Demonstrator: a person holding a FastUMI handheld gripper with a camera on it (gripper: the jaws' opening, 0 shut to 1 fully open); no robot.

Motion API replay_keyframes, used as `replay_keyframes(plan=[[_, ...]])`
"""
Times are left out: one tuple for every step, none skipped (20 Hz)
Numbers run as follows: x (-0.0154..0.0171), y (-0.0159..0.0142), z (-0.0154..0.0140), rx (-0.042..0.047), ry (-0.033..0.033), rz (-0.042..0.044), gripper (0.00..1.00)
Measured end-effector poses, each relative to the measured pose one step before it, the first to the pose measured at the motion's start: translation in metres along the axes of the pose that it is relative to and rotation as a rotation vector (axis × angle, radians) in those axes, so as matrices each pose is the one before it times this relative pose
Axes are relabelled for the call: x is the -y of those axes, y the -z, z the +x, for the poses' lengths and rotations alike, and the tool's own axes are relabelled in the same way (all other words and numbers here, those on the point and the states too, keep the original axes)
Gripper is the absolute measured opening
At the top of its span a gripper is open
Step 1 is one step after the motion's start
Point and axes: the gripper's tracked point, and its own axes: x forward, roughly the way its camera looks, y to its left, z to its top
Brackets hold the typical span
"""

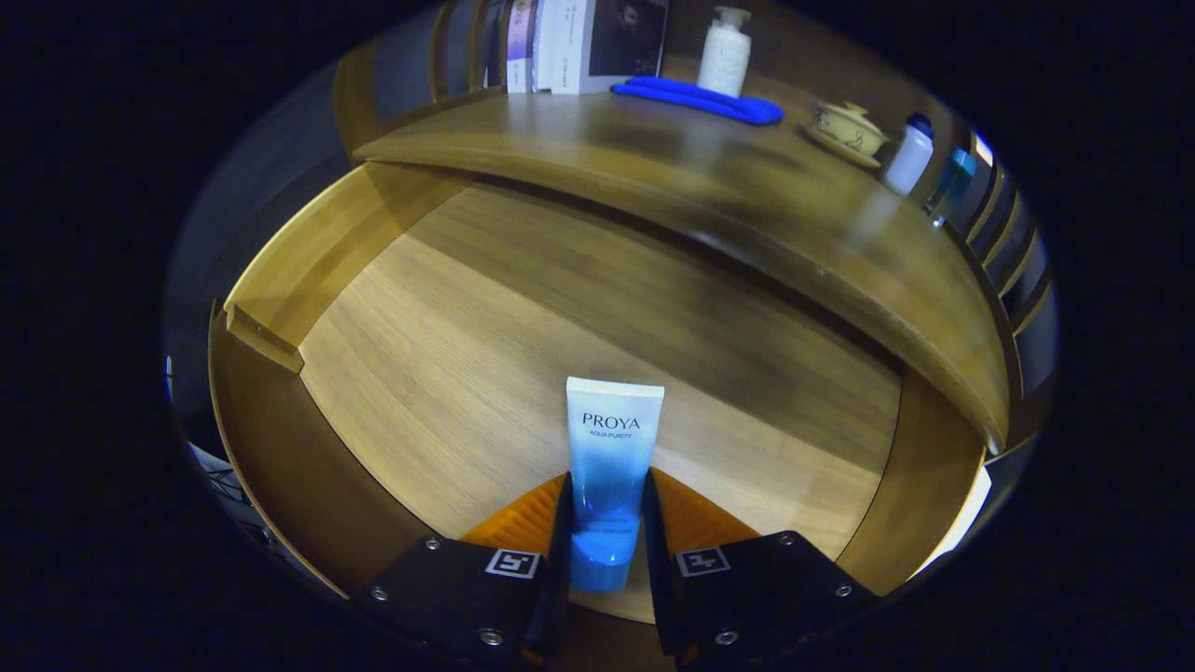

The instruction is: Pull open the drawer, take out the items inside it, and place them on the countertop above the cabinet.

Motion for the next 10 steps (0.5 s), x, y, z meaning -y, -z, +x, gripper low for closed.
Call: replay_keyframes(plan=[[-0.00387, -0.00489, -0.0054, 0.02423, -0.01079, -0.00845, 0.38], [-0.0061, -0.00489, -0.0055, 0.03038, -0.01253, -0.01376, 0.39], [-0.00639, -0.00462, -0.00517, 0.02437, -0.01352, -0.02018, 0.38], [-0.0041, -0.00381, -0.00415, 0.02098, -0.00618, -0.0202, 0.38], [-0.00193, -0.00542, -0.00474, 0.02383, 0.00104, -0.01204, 0.39], [-0.00288, -0.00397, -0.00503, 0.01901, -0.00042, -0.00594, 0.39], [-0.00044, -0.00496, -0.0031, 0.02283, 0.00511, 0.00017, 0.39], [-0.00009, -0.00574, -0.00306, 0.02094, 0.00187, -0.00063, 0.39], [-0.0013, -0.00606, -0.00275, 0.0269, 0.00079, 0.00253, 0.38], [-0.00029, -0.00697, -0.00283, 0.02276, 0.00124, 0.0048, 0.39]])
